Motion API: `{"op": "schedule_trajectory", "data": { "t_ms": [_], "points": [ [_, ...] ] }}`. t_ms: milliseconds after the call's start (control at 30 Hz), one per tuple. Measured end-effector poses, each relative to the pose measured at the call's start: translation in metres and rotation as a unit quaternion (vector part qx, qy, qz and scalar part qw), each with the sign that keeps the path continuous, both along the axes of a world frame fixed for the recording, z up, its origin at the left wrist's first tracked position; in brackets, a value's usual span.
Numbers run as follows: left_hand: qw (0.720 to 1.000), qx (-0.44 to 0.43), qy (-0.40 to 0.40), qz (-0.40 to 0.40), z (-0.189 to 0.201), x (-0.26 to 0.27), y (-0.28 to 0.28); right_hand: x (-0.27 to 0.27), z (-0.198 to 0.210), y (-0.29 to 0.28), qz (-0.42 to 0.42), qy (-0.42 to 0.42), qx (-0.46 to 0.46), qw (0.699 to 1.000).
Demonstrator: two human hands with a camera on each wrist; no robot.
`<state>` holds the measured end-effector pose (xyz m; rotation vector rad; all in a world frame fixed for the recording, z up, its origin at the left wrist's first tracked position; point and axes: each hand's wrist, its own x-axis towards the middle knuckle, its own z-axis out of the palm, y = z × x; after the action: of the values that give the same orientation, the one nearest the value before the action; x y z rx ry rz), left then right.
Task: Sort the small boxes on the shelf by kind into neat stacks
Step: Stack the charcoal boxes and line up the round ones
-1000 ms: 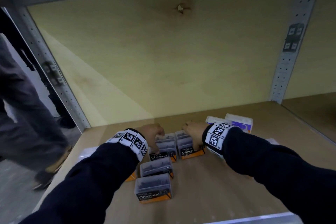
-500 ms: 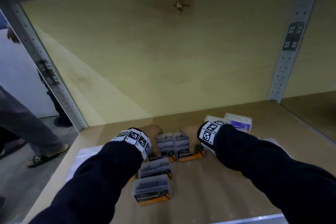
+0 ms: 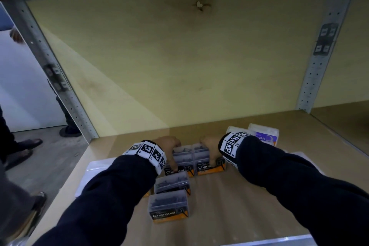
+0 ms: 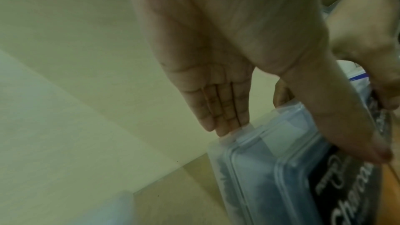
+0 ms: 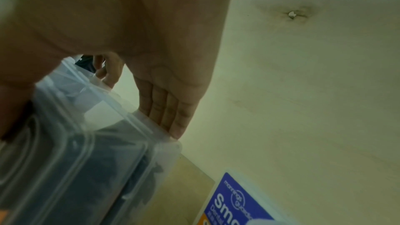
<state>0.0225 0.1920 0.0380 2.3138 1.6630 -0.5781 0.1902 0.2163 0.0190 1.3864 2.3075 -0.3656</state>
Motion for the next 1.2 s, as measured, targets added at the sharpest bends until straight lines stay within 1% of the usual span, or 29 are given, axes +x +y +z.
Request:
{"op": "schedule_trajectory", "data": {
  "t_ms": [233,300,367,433,567,633,767,867,1000,1100,1200],
  "points": [
    [1.0,0.004,0.007,-0.006,-0.001,-0.002,-0.002,-0.002,0.004,-0.004,0.0,-0.005,-0.009,1.0],
    [1.0,0.005,0.012,-0.007,-0.001,-0.003,-0.006,-0.006,0.008,-0.009,0.013,-0.005,0.011,1.0],
    [1.0,0.015,0.017,-0.01,0.001,-0.004,-0.012,-0.012,0.012,-0.018,0.037,0.018,0.051,0.998],
    [0.999,0.038,0.013,-0.016,0.005,-0.007,-0.021,-0.02,0.019,-0.03,0.073,0.054,0.072,0.993],
    [0.995,0.095,-0.028,-0.02,0.015,-0.015,-0.05,-0.033,0.023,-0.06,0.166,0.107,0.033,0.98],
    [0.992,0.112,-0.057,-0.017,0.017,-0.019,-0.068,-0.037,0.016,-0.071,0.187,0.108,0.014,0.976],
    [0.987,0.116,-0.109,-0.013,0.006,-0.025,-0.099,-0.042,0.005,-0.082,0.154,0.107,0.028,0.982],
    [0.984,0.123,-0.124,-0.012,-0.008,-0.026,-0.113,-0.038,0.003,-0.086,0.137,0.11,0.055,0.983],
    [0.989,0.09,-0.115,0.004,-0.021,-0.027,-0.123,-0.02,0.008,-0.09,0.095,0.088,0.052,0.99],
    [0.993,0.043,-0.109,0.016,-0.027,-0.029,-0.124,0.0,0.011,-0.091,0.077,0.036,0.047,0.995],
    [0.994,0.04,-0.096,0.014,-0.024,-0.024,-0.122,0.021,0.011,-0.091,0.052,0.012,0.057,0.997]
  ]
}}
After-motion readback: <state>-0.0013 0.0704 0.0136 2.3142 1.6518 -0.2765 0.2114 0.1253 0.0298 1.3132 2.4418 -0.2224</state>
